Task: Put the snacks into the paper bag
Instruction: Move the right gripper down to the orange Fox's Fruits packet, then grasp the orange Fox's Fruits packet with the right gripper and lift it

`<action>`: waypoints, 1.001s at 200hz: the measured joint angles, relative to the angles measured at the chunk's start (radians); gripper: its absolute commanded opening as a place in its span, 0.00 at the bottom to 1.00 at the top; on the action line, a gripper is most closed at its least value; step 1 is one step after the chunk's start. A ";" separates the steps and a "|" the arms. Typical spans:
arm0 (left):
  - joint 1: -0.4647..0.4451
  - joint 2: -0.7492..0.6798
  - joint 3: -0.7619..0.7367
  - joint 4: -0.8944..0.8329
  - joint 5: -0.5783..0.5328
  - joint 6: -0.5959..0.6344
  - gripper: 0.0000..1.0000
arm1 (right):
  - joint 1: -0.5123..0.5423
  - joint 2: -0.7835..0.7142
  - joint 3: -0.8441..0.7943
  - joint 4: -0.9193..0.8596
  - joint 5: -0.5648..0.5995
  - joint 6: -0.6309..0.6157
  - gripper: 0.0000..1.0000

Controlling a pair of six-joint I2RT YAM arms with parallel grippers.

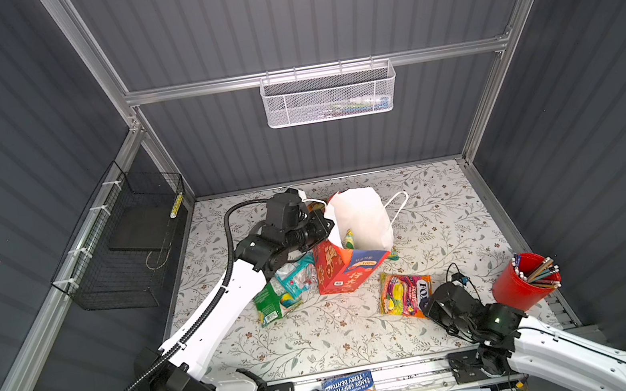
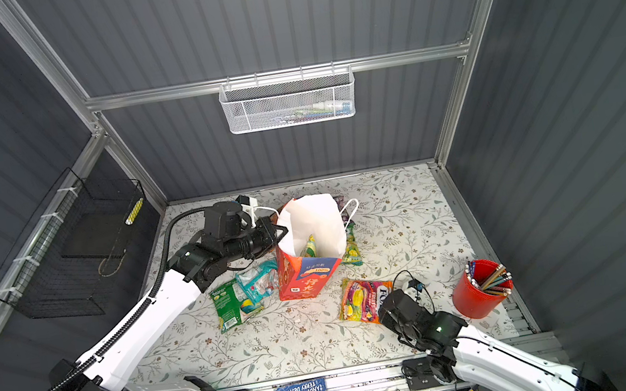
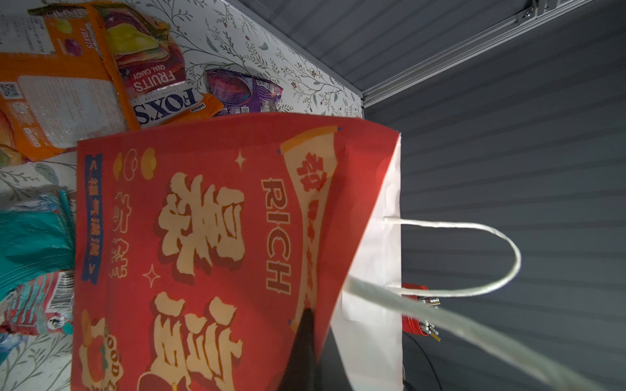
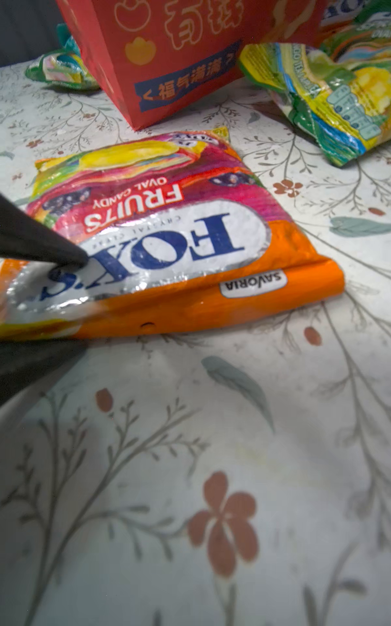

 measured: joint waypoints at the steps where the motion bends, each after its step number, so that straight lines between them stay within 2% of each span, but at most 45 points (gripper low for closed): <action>1: 0.000 0.000 0.000 0.000 0.000 0.000 0.00 | 0.000 0.000 0.000 0.000 0.000 -0.001 0.23; 26: 0.000 0.000 0.000 0.000 -0.002 0.006 0.00 | -0.003 -0.012 -0.014 0.022 -0.010 -0.004 0.09; 49: 0.000 0.000 0.000 0.000 -0.004 0.010 0.00 | -0.006 -0.044 -0.015 0.024 -0.018 -0.025 0.00; 106: 0.000 0.000 0.000 -0.004 -0.011 0.026 0.00 | -0.006 -0.184 0.016 -0.038 -0.024 -0.100 0.00; 168: 0.000 0.000 0.000 -0.002 -0.009 0.041 0.00 | -0.006 -0.254 0.211 -0.168 0.022 -0.216 0.00; 200: 0.000 0.000 -0.001 0.032 0.055 0.040 0.00 | -0.006 -0.256 0.278 -0.203 0.053 -0.261 0.00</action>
